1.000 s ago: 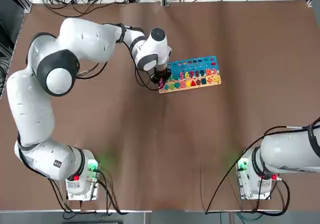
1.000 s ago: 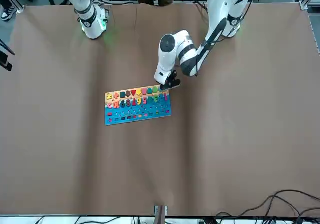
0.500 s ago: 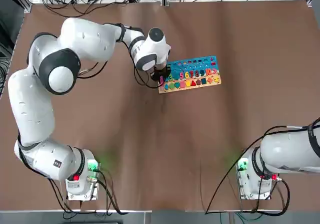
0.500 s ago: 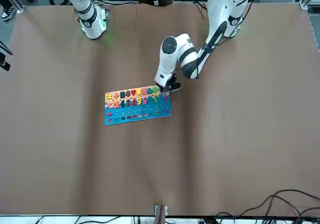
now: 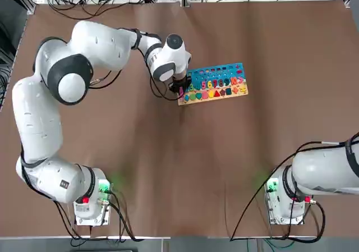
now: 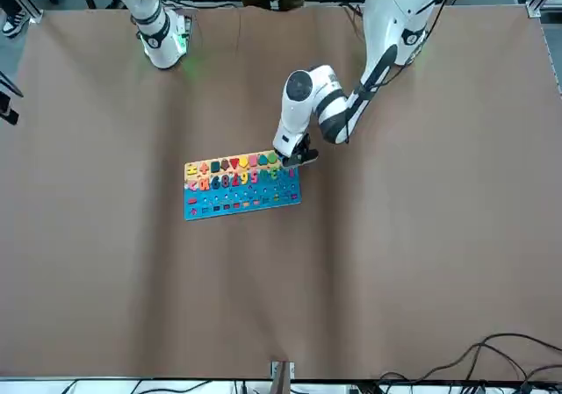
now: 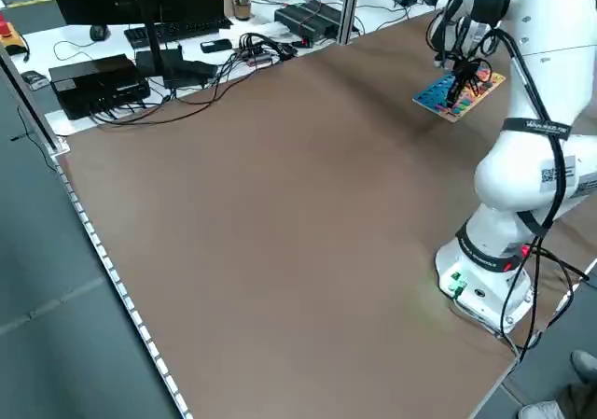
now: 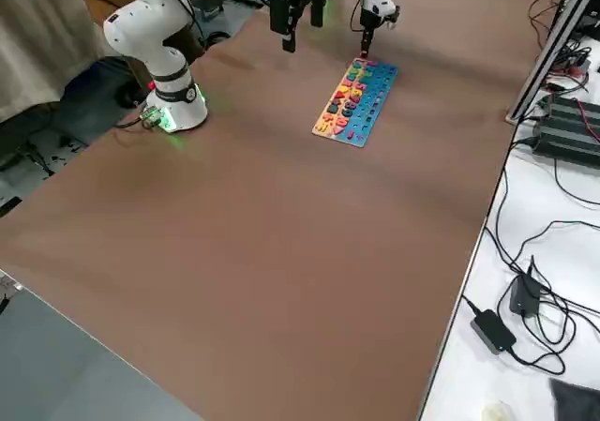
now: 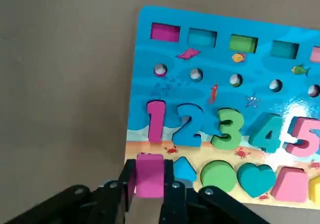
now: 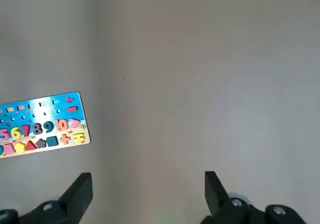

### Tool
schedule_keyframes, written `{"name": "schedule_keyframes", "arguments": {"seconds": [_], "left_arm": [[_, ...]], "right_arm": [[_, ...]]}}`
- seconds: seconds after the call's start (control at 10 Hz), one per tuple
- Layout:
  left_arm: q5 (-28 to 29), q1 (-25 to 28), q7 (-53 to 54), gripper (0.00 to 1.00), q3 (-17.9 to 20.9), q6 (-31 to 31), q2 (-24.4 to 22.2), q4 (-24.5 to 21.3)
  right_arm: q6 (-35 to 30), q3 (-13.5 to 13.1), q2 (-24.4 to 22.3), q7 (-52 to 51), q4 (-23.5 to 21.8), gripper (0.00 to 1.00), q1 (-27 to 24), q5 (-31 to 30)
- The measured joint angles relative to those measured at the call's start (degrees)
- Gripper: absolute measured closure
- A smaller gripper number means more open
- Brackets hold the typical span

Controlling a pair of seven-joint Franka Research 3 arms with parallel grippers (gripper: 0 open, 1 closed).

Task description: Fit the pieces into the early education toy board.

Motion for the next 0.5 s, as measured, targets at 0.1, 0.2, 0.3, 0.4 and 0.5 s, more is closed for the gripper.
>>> {"name": "schedule_keyframes", "arguments": {"seconds": [0.1, 0.2, 0.3, 0.4, 0.5], "left_arm": [[0.0, -0.1, 0.0, 0.74, 0.0, 0.0, 0.1, -0.1], [0.0, -0.3, 0.0, 0.74, 0.0, 0.0, 0.2, -0.1], [0.4, -0.4, 0.0, 0.74, 0.0, 0.0, 0.4, -0.2], [1.1, -0.5, 0.0, 0.74, 0.0, 0.0, 0.7, -0.2], [1.6, -0.5, 0.0, 0.74, 0.1, 0.0, 1.0, -0.2]], "right_arm": [[0.0, 0.1, 0.0, 0.0, 0.0, 0.01, 0.0, 0.0], [0.0, 0.2, 0.0, 0.0, 0.0, 0.01, 0.0, 0.0], [0.0, 0.3, 0.0, 0.0, 0.0, 0.01, 0.1, 0.0], [0.0, 0.3, 0.0, 0.0, 0.0, 0.01, 0.1, 0.0], [0.0, 0.3, 0.0, 0.0, 0.0, 0.01, 0.1, 0.0]]}}
